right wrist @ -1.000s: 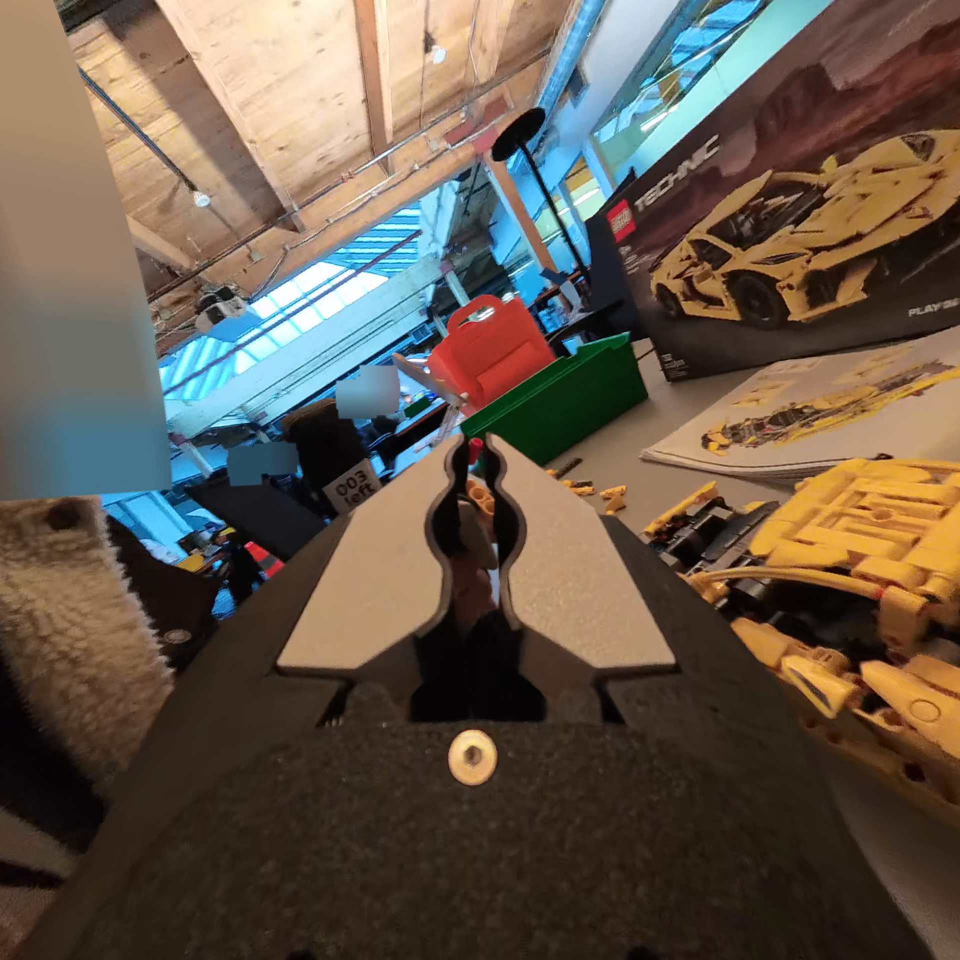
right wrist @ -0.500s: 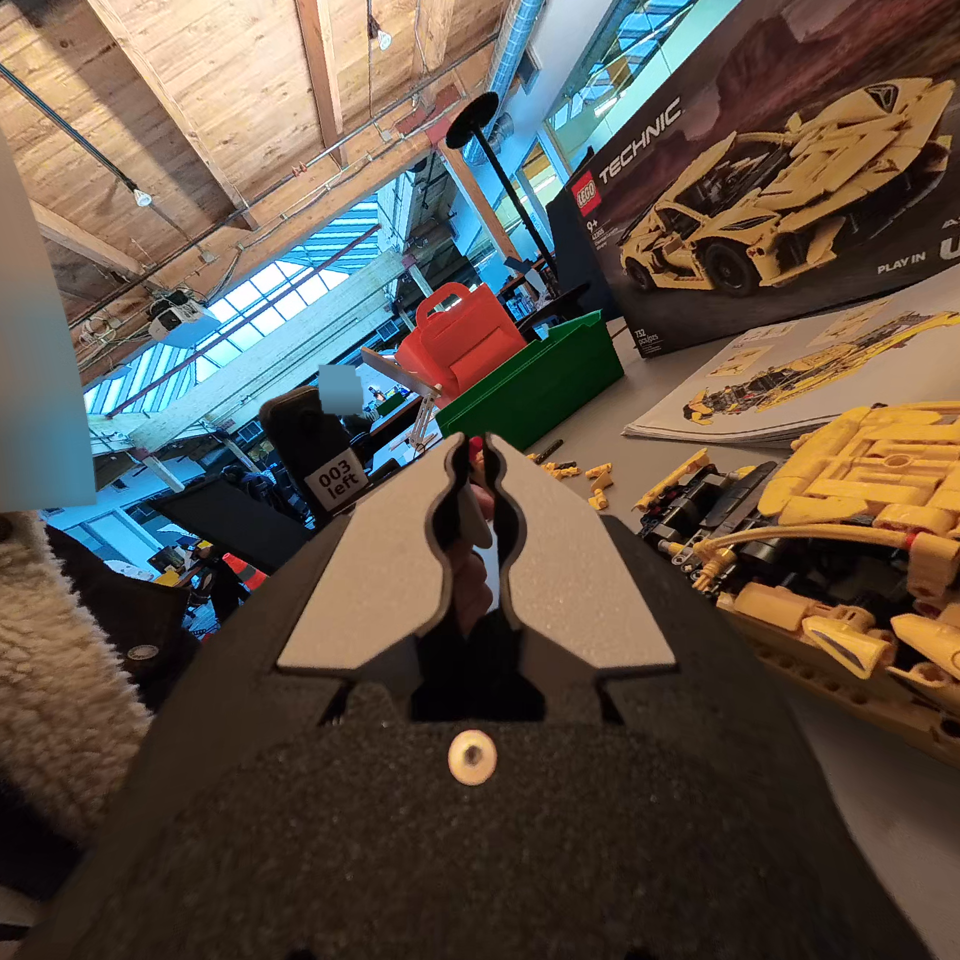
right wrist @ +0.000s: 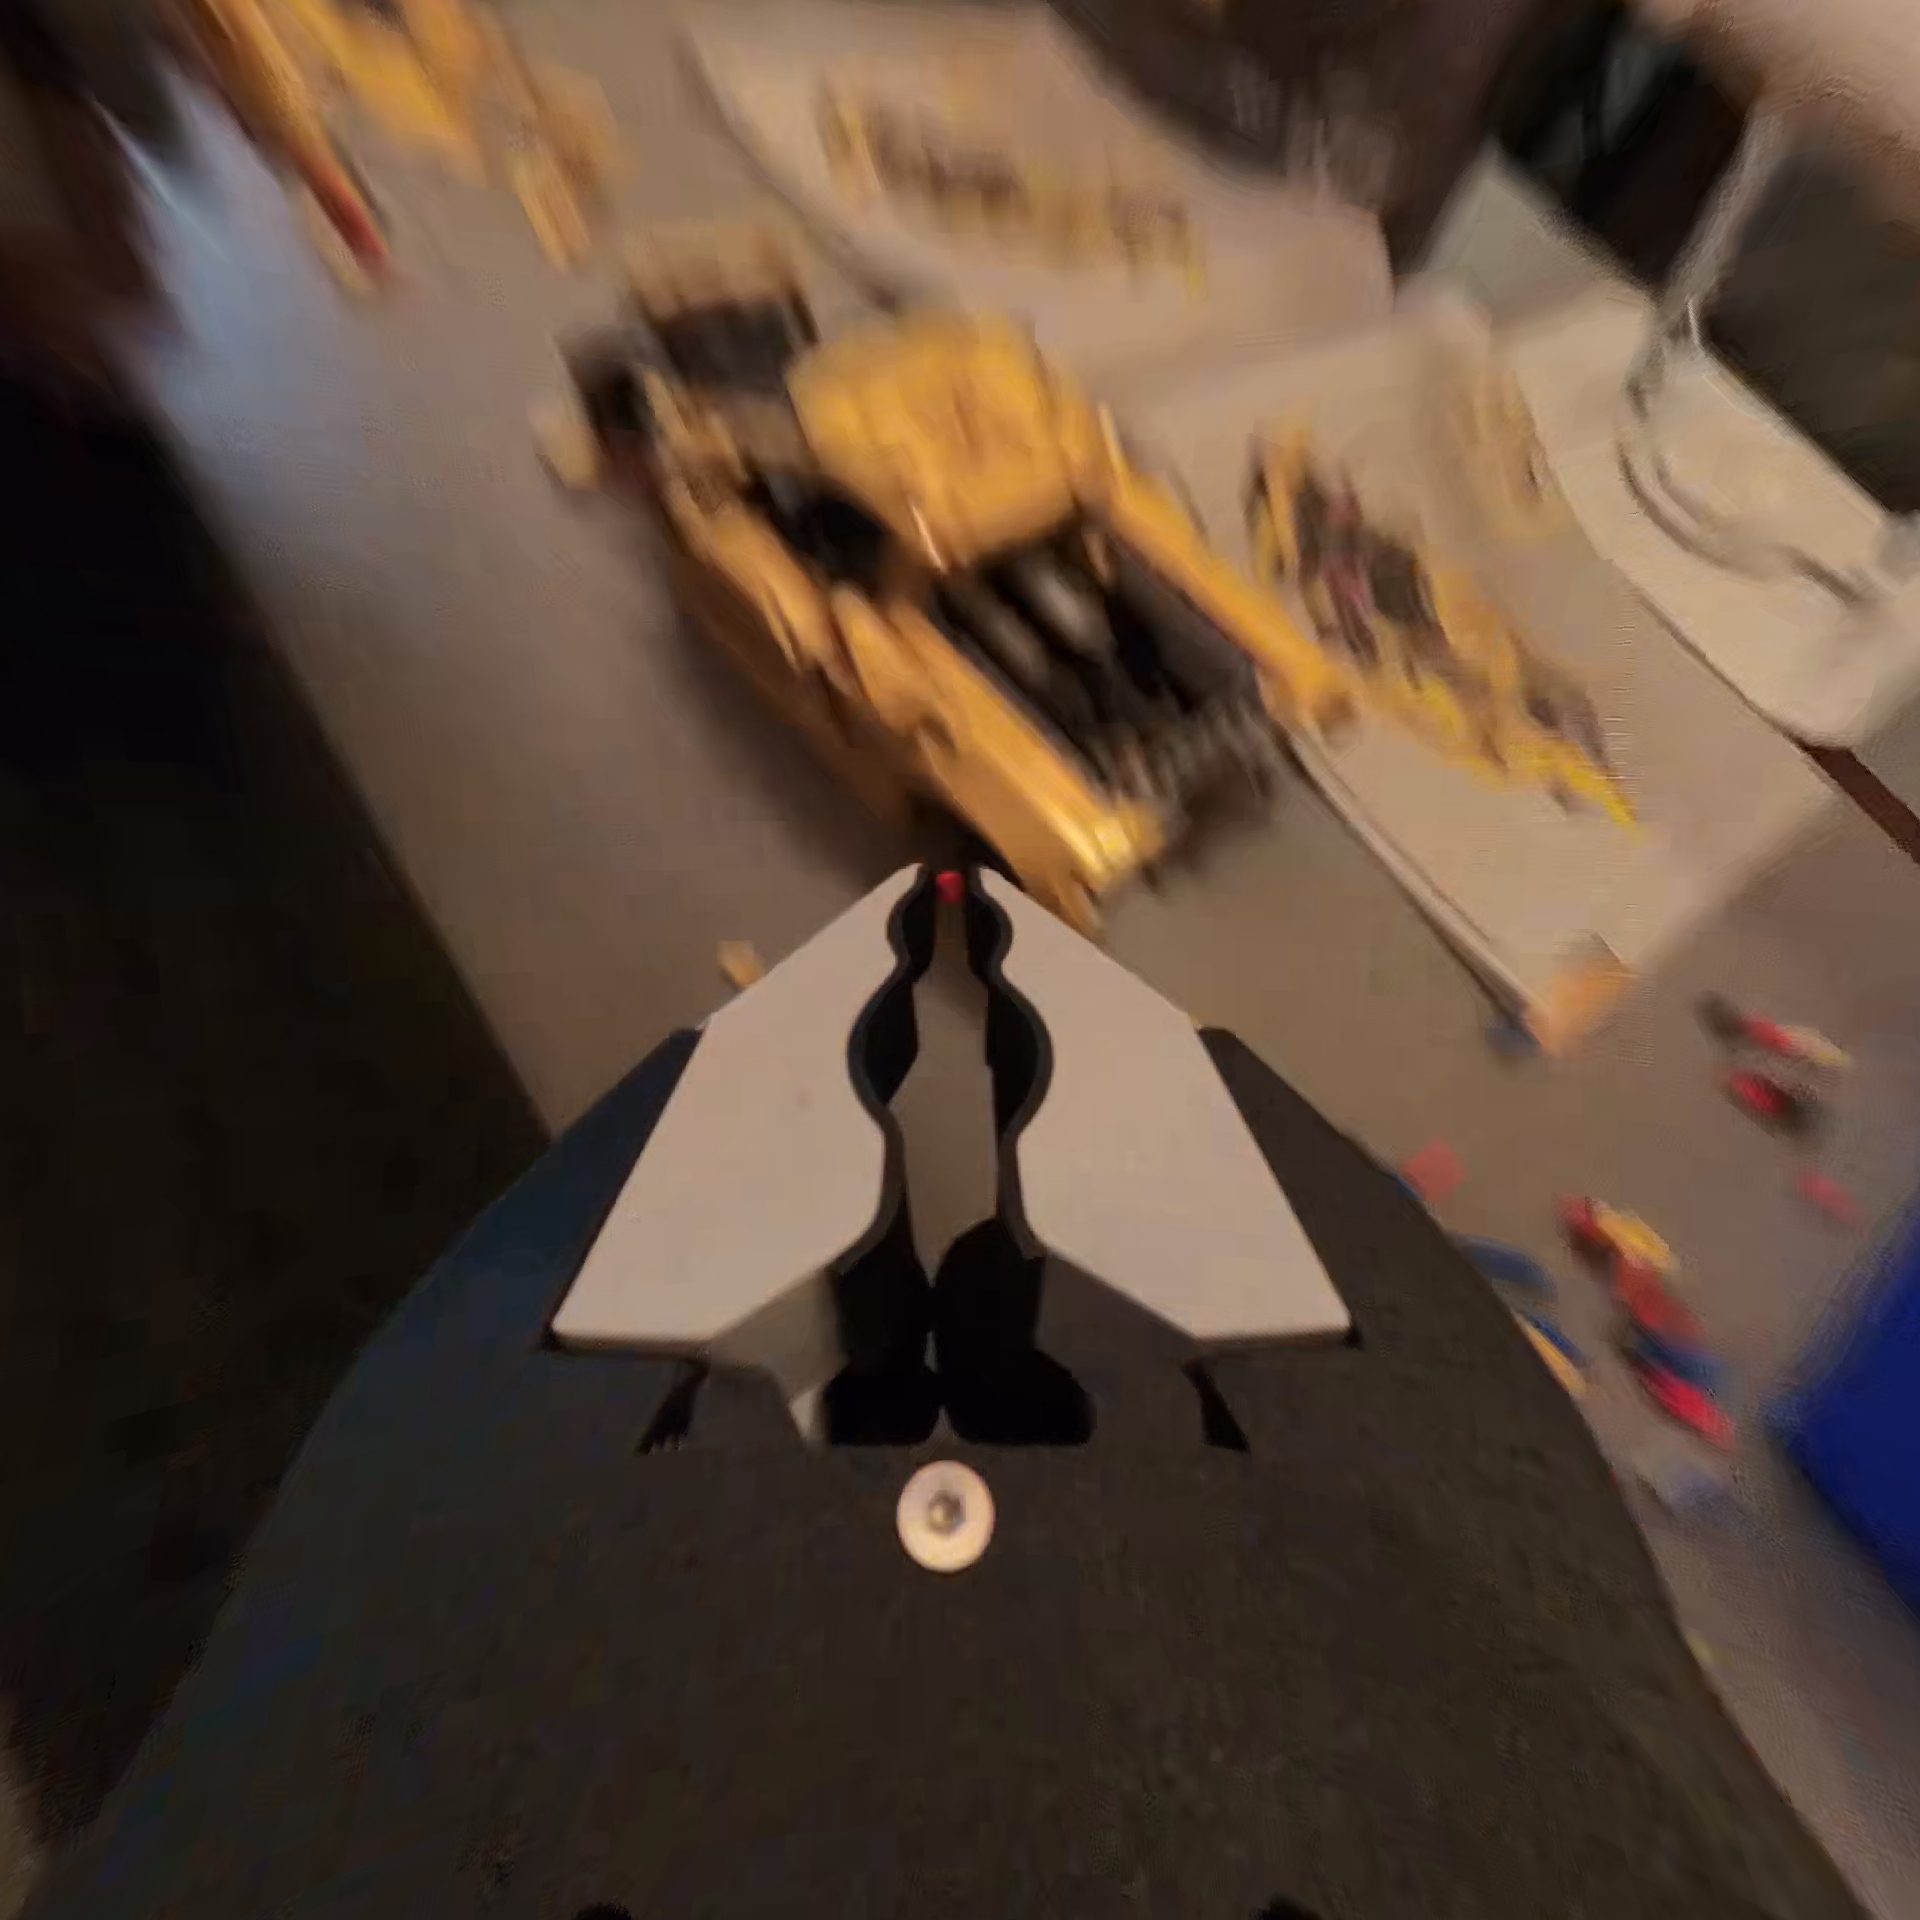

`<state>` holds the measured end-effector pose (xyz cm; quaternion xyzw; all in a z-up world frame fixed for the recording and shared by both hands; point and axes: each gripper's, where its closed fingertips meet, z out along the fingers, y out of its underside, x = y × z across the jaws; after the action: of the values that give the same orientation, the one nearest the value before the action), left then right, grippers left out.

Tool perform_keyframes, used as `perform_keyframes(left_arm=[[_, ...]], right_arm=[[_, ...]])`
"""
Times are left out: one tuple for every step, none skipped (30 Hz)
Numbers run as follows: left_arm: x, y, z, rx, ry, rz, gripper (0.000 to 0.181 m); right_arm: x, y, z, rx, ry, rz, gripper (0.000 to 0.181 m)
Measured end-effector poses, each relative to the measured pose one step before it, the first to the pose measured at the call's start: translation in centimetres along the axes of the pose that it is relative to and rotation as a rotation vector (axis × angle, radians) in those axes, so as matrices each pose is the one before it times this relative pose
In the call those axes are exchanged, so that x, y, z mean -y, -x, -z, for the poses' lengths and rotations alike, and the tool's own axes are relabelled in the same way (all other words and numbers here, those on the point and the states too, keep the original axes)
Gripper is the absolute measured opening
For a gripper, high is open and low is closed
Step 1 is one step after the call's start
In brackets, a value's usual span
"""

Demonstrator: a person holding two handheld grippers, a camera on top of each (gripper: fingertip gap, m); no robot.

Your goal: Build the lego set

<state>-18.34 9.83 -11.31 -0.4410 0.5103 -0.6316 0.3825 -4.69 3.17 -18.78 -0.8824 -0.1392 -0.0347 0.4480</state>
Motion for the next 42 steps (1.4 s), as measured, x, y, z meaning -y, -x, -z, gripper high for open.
perform_keyframes(left_arm=[[-0.096,-0.007,-0.079,-0.0015,0.0056,0.0010,0.007],[-0.050,0.028,-0.041,0.0014,0.0032,-0.0012,0.007],[-0.045,0.020,-0.032,0.0013,0.0021,-0.0023,0.007],[-0.051,-0.013,-0.040,-0.0010,0.0033,-0.0001,0.007],[-0.025,0.012,-0.021,-0.0003,0.0019,0.0009,0.007],[-0.004,0.027,0.000,0.0005,0.0000,0.0018,0.007],[0.013,0.033,0.011,0.0014,-0.0012,0.0018,0.007],[0.017,0.025,0.019,0.0008,-0.0015,0.0013,0.007],[-0.007,0.006,-0.002,-0.0006,0.0001,0.0013,0.007],[-0.015,0.006,-0.007,-0.0004,0.0012,0.0006,0.007],[-0.019,-0.007,-0.018,-0.0001,0.0011,-0.0009,0.007],[-0.012,-0.010,-0.002,0.0000,0.0006,-0.0011,0.007],[-0.012,-0.022,-0.012,-0.0009,0.0006,-0.0009,0.007],[-0.018,-0.026,-0.013,-0.0007,0.0009,-0.0012,0.007],[-0.017,-0.016,-0.009,-0.0006,0.0010,-0.0011,0.007],[-0.015,-0.021,-0.010,-0.0008,0.0008,-0.0009,0.007],[-0.011,-0.011,0.001,-0.0005,0.0006,-0.0008,0.007],[0.009,-0.008,-0.004,-0.0001,0.0000,-0.0006,0.007],[0.008,0.000,0.002,0.0007,-0.0007,-0.0005,0.007],[-0.011,-0.001,0.001,-0.0001,0.0001,0.0001,0.007],[-0.010,0.005,-0.010,-0.0005,0.0008,0.0004,0.007],[-0.019,-0.004,-0.008,0.0000,0.0005,0.0000,0.007],[0.006,-0.009,-0.003,-0.0001,0.0002,-0.0004,0.007],[0.002,-0.006,-0.001,-0.0005,-0.0001,-0.0003,0.007],[-0.007,0.011,0.003,0.0003,-0.0001,0.0005,0.007],[0.002,0.010,-0.006,0.0003,0.0000,0.0009,0.007],[0.009,0.008,0.013,0.0000,-0.0004,0.0009,0.007],[-0.006,-0.003,0.003,-0.0006,-0.0002,0.0009,0.007],[0.000,0.009,-0.005,-0.0001,0.0001,0.0001,0.007],[-0.003,-0.009,0.007,0.0000,0.0001,-0.0005,0.007],[-0.006,-0.017,-0.005,-0.0002,0.0002,-0.0007,0.007],[-0.008,-0.008,-0.009,-0.0004,0.0004,-0.0005,0.007],[0.014,-0.003,0.007,-0.0001,-0.0003,-0.0003,0.007],[0.012,0.008,0.008,0.0002,-0.0007,0.0002,0.007],[-0.004,0.003,0.002,-0.0002,-0.0003,0.0007,0.007],[0.000,0.008,0.004,0.0001,0.0001,0.0003,0.007],[0.000,0.002,0.000,0.0001,0.0000,-0.0001,0.007],[0.000,-0.011,0.006,0.0000,-0.0001,-0.0003,0.007],[0.000,0.008,0.000,0.0003,0.0000,-0.0005,0.007],[0.003,-0.006,0.004,0.0003,-0.0003,-0.0003,0.007],[0.004,0.005,0.002,-0.0002,-0.0002,0.0003,0.007],[-0.004,-0.004,0.002,-0.0001,0.0003,0.0004,0.007]], right_arm=[[-2.796,-1.315,0.401,-0.0538,0.1105,0.0549,0.004],[-2.039,-0.517,0.142,-0.0149,0.0634,0.0255,0.004],[-1.374,-0.006,0.067,0.0104,0.0349,0.0022,0.004],[-0.837,0.093,0.081,0.0117,0.0157,-0.0097,0.004],[-0.541,0.142,0.109,0.0108,0.0069,-0.0094,0.004],[-0.469,0.085,0.102,0.0070,0.0118,-0.0055,0.004],[-0.429,0.049,0.080,0.0046,0.0159,-0.0039,0.004],[-0.319,-0.002,0.081,0.0030,0.0134,-0.0053,0.004],[-0.203,0.014,0.070,0.0039,0.0076,-0.0092,0.004],[-0.213,0.150,0.064,0.0103,0.0101,-0.0064,0.004],[-0.190,0.150,0.055,0.0076,0.0113,0.0014,0.004],[-0.195,0.097,0.041,0.0008,0.0125,0.0082,0.004],[-0.160,0.086,0.037,-0.0005,0.0099,0.0075,0.004],[-0.133,0.232,-0.023,0.0106,0.0069,0.0022,0.004],[-0.112,0.118,-0.047,0.0069,0.0039,-0.0044,0.004],[-0.106,0.050,-0.054,0.0042,0.0007,-0.0059,0.004],[-0.063,-0.031,-0.027,0.0008,-0.0049,-0.0044,0.004],[-0.006,-0.038,0.003,0.0006,-0.0083,-0.0061,0.004],[-0.031,-0.011,0.017,0.0040,-0.0050,-0.0086,0.004],[-0.030,-0.019,0.015,0.0034,-0.0029,-0.0070,0.004],[-0.017,-0.010,0.000,0.0007,-0.0038,-0.0033,0.004],[0.006,-0.013,-0.009,-0.0009,-0.0035,-0.0011,0.004],[0.016,-0.005,-0.001,-0.0018,-0.0018,0.0005,0.004],[-0.006,0.002,0.001,-0.0015,-0.0005,0.0016,0.004],[-0.014,0.002,-0.002,0.0001,0.0000,0.0005,0.005],[-0.007,-0.004,0.009,0.0009,0.0011,-0.0010,0.005],[-0.011,0.004,-0.003,0.0018,0.0013,-0.0017,0.004],[-0.020,0.055,-0.006,0.0046,0.0019,-0.0005,0.004],[-0.033,0.039,-0.009,0.0028,0.0027,-0.0002,0.005],[-0.014,0.049,-0.028,0.0027,0.0011,-0.0002,0.005],[-0.011,0.043,-0.018,0.0019,0.0015,0.0002,0.005],[-0.010,0.066,-0.029,0.0031,0.0018,0.0005,0.005],[-0.007,0.054,-0.032,0.0023,0.0022,0.0004,0.005],[0.005,0.016,-0.028,0.0001,0.0017,0.0012,0.005],[0.026,0.025,-0.013,0.0003,0.0006,0.0015,0.005],[-0.045,0.000,-0.014,0.0003,0.0031,0.0007,0.006],[-0.060,-0.027,-0.012,-0.0005,0.0050,-0.0005,0.006],[-0.055,-0.055,-0.003,-0.0015,0.0035,-0.0009,0.006],[-0.053,-0.003,0.011,0.0014,0.0028,-0.0006,0.007],[-0.044,-0.006,0.009,0.0008,0.0024,-0.0001,0.007],[-0.012,-0.013,0.019,-0.0003,-0.0001,0.0003,0.007],[-0.028,-0.009,0.013,0.0002,0.0018,0.0002,0.007]])
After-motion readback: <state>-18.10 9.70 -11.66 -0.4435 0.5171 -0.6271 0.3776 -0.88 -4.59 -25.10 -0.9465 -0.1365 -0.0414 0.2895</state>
